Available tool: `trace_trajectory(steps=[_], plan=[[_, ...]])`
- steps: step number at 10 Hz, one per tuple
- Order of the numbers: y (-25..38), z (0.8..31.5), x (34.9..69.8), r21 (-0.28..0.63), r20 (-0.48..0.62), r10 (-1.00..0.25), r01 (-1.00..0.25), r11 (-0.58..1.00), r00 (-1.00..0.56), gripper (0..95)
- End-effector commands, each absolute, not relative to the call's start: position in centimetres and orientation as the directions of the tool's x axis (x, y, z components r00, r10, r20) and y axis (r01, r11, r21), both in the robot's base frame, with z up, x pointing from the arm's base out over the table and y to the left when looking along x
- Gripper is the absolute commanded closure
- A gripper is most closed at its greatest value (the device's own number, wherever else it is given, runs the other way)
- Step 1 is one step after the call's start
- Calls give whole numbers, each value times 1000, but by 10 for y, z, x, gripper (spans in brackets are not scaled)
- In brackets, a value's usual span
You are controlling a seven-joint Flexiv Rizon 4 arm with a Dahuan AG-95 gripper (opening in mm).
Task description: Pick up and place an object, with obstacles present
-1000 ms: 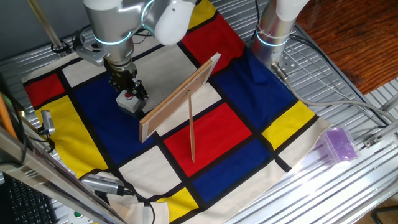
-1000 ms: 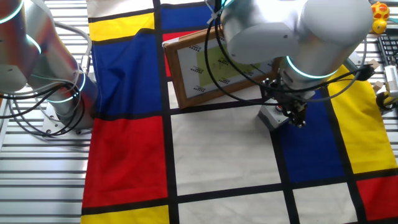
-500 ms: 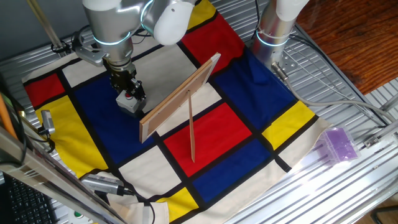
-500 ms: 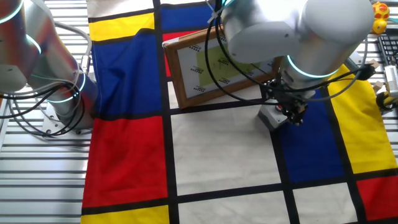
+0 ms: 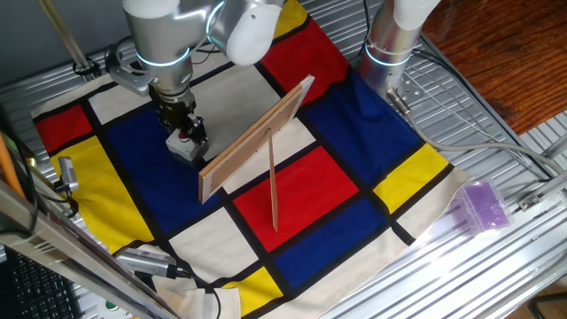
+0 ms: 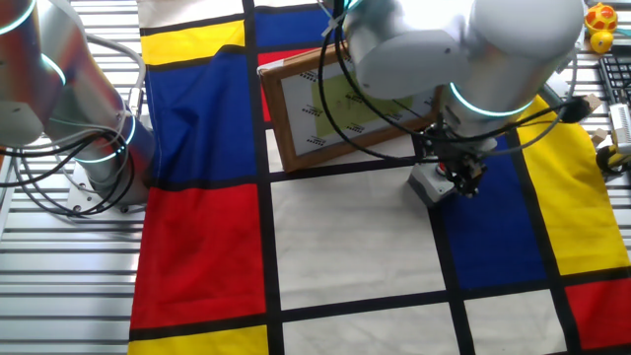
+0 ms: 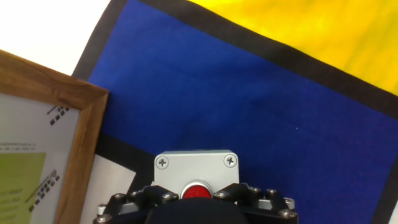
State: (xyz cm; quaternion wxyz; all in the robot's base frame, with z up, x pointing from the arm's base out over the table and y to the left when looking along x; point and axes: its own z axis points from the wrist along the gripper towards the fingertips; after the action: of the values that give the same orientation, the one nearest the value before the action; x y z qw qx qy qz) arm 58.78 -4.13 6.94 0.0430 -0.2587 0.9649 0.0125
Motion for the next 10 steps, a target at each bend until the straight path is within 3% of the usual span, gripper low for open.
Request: trace_trajectory(steps=[1, 5, 10], plan=[[-43, 82, 593, 34, -75, -480, -484, 875, -874, 950], [-47, 150, 598, 43, -61, -490, -493, 869, -870, 950], [-28, 266, 574, 45, -16, -465, -465, 884, -885, 950]])
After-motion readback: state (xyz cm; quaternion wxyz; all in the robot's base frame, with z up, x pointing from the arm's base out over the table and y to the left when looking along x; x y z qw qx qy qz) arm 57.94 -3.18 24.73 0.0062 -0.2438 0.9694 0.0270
